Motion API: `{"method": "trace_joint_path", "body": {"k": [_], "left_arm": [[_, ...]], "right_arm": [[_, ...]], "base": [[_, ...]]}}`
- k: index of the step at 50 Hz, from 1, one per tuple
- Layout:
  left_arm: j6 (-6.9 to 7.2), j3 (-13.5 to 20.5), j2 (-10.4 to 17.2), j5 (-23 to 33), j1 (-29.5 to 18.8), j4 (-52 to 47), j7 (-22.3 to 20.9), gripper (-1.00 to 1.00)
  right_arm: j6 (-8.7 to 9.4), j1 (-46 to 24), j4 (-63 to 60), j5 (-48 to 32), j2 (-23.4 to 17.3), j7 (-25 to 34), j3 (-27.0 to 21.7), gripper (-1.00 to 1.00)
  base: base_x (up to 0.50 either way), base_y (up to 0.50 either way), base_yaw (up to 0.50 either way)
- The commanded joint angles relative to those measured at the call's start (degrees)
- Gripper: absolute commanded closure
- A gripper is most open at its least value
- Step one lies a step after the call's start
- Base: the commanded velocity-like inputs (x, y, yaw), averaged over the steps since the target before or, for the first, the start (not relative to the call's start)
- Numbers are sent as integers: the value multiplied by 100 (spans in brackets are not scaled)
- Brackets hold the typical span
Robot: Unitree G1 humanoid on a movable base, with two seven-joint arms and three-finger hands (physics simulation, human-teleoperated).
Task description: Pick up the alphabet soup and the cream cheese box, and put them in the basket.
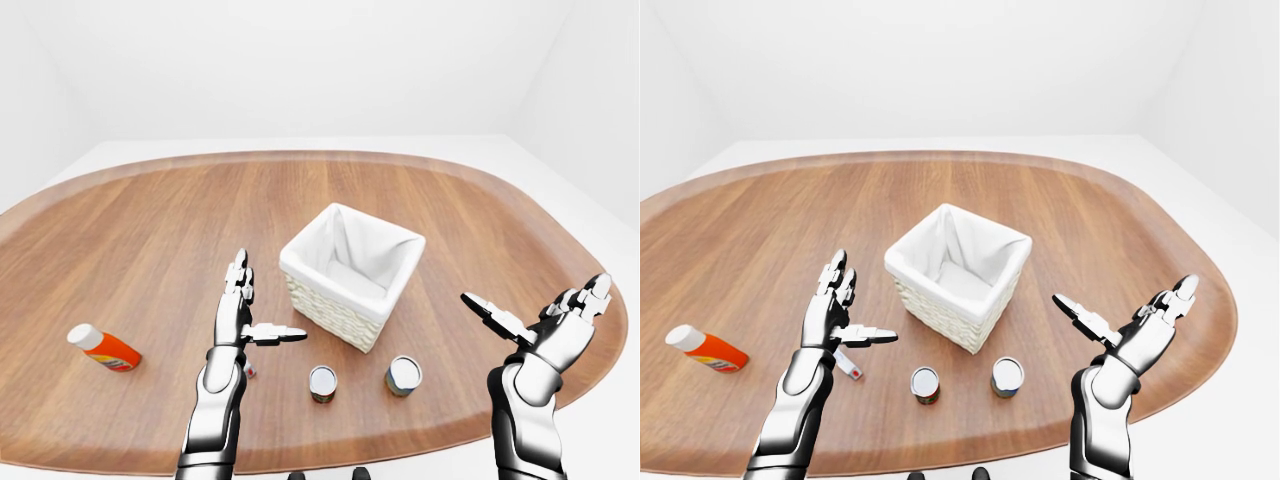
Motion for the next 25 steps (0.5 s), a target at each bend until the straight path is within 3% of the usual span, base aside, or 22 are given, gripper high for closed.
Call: {"method": "trace_joint_path", "body": {"k": [1, 8, 14, 25], "left_arm": [[-30, -3, 0, 0, 5, 16, -8, -100], [23, -13, -5, 5, 30, -65, -4, -100], [-32, 0, -1, 1, 3, 19, -8, -100], [-11, 0, 1, 8, -14, 34, -2, -100]], "right_arm": [[0, 2, 16, 4, 0, 0, -5, -100], [0, -5, 31, -4, 0, 0, -2, -100], [0, -10, 64, -2, -4, 0, -4, -100], [0, -5, 22, -6, -1, 0, 2, -100]], "base": [[11, 0, 0], [11, 0, 0], [11, 0, 0], [11, 0, 0]]}}
